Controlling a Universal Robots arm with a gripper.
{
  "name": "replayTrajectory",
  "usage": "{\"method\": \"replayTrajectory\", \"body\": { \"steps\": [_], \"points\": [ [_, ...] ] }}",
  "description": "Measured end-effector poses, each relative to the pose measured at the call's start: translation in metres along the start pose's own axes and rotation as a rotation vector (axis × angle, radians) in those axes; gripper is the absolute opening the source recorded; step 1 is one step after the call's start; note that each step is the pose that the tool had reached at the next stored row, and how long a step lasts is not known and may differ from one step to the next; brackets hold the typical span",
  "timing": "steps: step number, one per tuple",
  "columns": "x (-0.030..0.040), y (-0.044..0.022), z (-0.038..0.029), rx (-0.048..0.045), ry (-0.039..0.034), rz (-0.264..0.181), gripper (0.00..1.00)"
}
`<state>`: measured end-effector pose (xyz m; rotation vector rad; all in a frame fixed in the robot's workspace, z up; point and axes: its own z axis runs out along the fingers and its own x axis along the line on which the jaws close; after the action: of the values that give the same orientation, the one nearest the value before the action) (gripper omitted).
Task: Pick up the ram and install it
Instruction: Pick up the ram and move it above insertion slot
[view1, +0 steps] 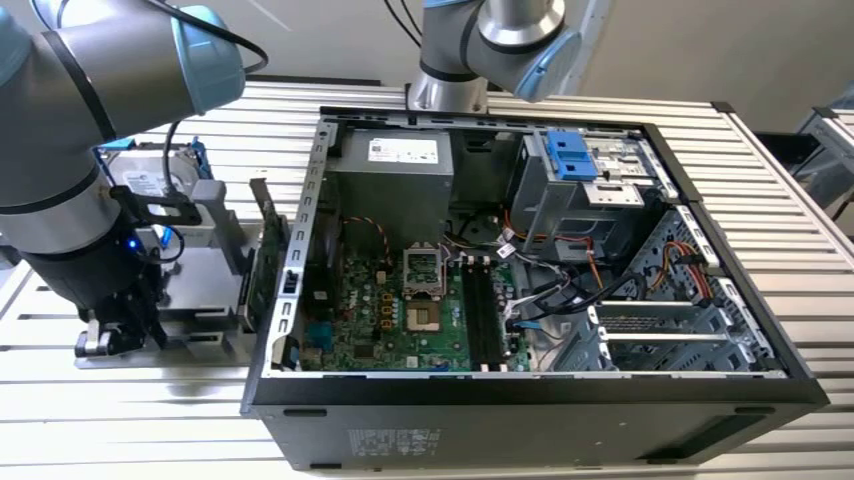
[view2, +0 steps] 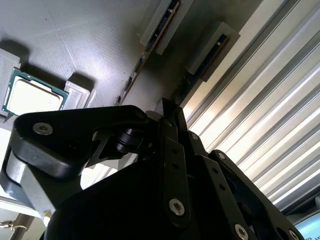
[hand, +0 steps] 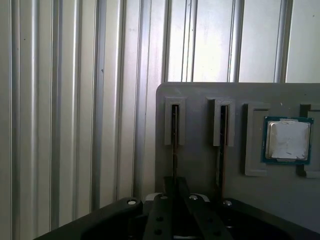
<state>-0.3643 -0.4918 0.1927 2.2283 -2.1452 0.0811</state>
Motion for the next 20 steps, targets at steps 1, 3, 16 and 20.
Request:
{"method": "replayTrajectory", "body": {
  "steps": [1, 3, 16, 20],
  "points": [
    [0.0000, 0.0000, 0.0000, 0.0000, -0.0004, 0.000, 0.00],
    [0.0000, 0.0000, 0.0000, 0.0000, -0.0008, 0.000, 0.00],
    [0.0000, 0.0000, -0.0010, 0.0002, -0.0016, 0.000, 0.00],
    [0.0001, 0.0001, -0.0016, 0.0000, -0.0015, 0.000, 0.00]
  ]
}}
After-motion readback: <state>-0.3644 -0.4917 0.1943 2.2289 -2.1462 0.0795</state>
